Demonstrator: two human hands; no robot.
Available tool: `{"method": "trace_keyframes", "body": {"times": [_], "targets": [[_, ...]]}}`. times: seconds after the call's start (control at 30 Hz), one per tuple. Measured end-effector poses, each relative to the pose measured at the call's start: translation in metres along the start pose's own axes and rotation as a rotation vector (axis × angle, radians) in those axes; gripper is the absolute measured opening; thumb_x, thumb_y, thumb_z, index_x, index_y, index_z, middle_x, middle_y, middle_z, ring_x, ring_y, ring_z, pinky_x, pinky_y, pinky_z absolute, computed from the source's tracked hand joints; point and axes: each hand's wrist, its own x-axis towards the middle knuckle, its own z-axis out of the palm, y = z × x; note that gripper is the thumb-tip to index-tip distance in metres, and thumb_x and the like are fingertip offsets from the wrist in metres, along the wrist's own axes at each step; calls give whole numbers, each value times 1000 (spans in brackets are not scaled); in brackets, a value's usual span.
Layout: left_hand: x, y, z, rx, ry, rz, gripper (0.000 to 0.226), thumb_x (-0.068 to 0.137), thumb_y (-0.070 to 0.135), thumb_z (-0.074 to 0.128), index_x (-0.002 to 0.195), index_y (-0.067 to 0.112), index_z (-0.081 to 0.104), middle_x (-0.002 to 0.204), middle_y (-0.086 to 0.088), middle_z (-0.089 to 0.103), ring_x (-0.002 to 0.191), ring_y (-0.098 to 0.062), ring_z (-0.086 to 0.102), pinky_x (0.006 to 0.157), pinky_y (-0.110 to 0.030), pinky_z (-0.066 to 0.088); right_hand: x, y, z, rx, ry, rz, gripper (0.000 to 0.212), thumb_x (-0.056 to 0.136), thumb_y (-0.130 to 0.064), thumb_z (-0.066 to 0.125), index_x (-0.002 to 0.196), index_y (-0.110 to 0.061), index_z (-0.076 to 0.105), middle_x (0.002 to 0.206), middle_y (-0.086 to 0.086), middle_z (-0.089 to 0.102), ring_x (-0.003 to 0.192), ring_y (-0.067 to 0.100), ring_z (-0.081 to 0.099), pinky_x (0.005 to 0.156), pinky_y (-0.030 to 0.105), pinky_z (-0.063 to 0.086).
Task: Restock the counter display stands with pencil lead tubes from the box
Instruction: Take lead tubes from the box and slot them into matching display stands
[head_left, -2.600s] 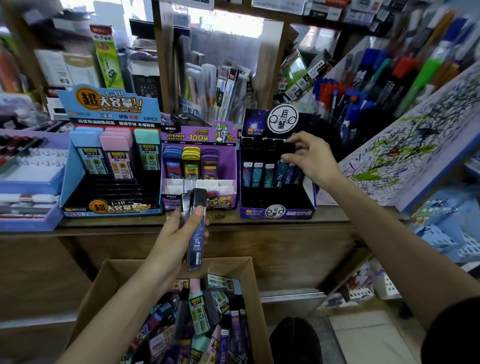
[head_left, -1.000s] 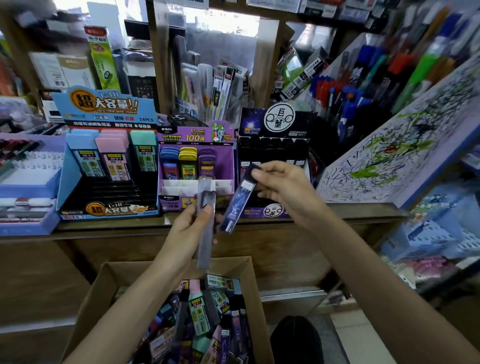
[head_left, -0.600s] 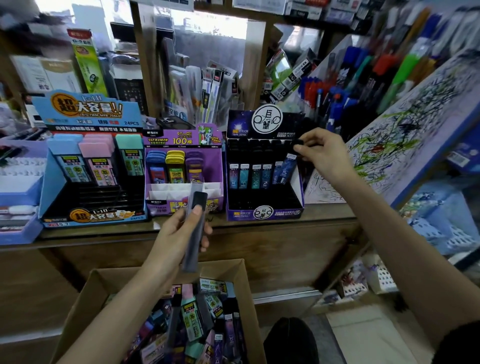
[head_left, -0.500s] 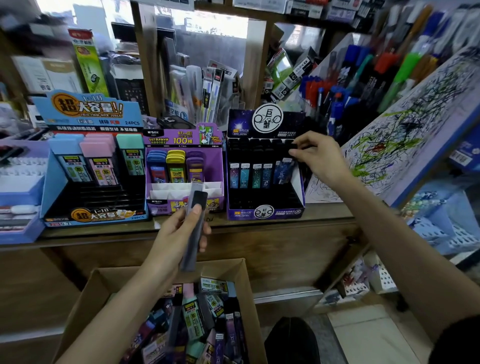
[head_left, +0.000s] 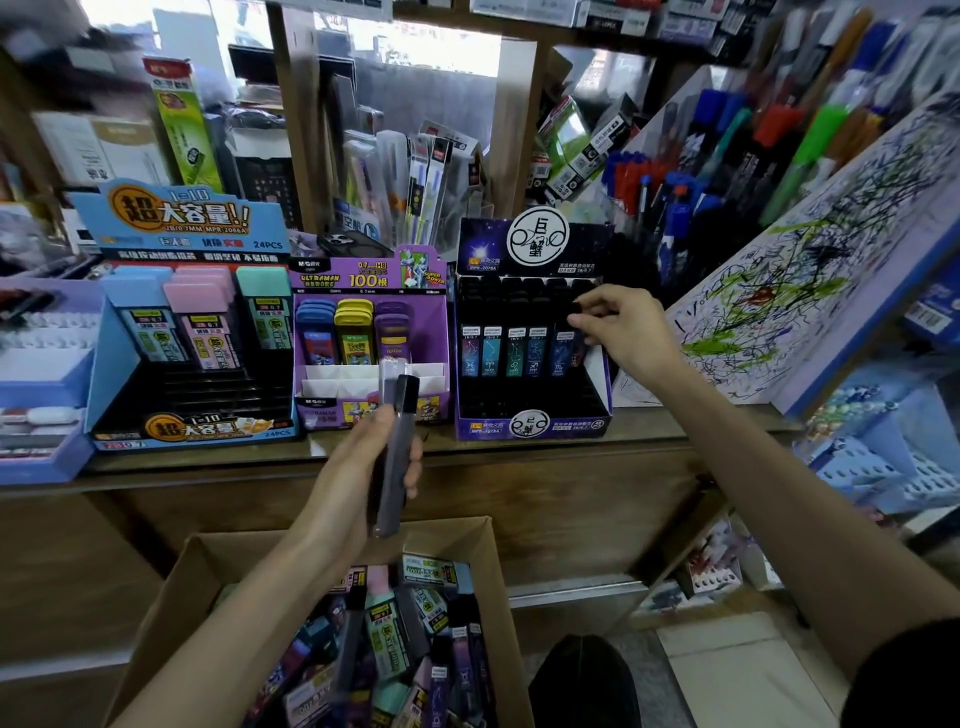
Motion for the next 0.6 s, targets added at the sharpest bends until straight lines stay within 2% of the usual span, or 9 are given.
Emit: {"method": "trace_keyframes", "body": {"times": [0.1,0.2,0.3,0.37,0.43,0.53,0.6], "targets": [[-1,-1,2,23,54,44,28,81,31,54,104,16,57,65,3,54,55,-8,53,57,-23,48,1,2,7,-5,36,34,22,86,-11,66,107,-4,64,98,12,62,83,18,61,66,17,51],[-2,-2,4,148,60,89,23,89,24,52,111,16,56,63,4,54,56,-6,54,56,-17,48,-4,-3,9,-84,85,62,25,88,-14,65,111,-4,62,103,11,62,87,18,59,78,26,52],[-1,-2,5,225,83,117,18,91,23,52,108,17,55,69,0,54,59,-6,55,58,-17,48,-23,-16,13,-192,230,-11,29,91,-16,60,118,-7,55,116,7,54,92,11,53,86,25,48],[1,-3,7,253,81,126,18,91,24,53,107,17,54,72,-1,54,60,-6,55,58,-17,48,-42,-31,19,-164,293,-89,25,93,-18,56,117,-10,55,117,4,50,93,7,52,85,24,47],[3,-4,10,289,71,138,17,90,25,54,105,17,54,72,-1,54,58,-5,55,56,-18,47,-64,-46,28,-80,184,-124,18,94,-22,54,109,-14,59,106,-2,54,85,0,53,82,21,48],[5,-5,17,332,50,149,18,88,28,56,105,22,55,73,3,57,61,-3,57,57,-19,45,-100,-66,49,144,-172,-80,10,92,-33,54,98,-25,59,89,-13,59,78,-9,55,67,6,44],[6,-7,22,320,14,165,21,87,29,56,106,23,56,80,2,60,67,-2,59,60,-15,47,-111,-71,59,265,-253,-38,8,90,-31,58,96,-25,59,88,-8,61,77,-4,58,67,11,47]]}}
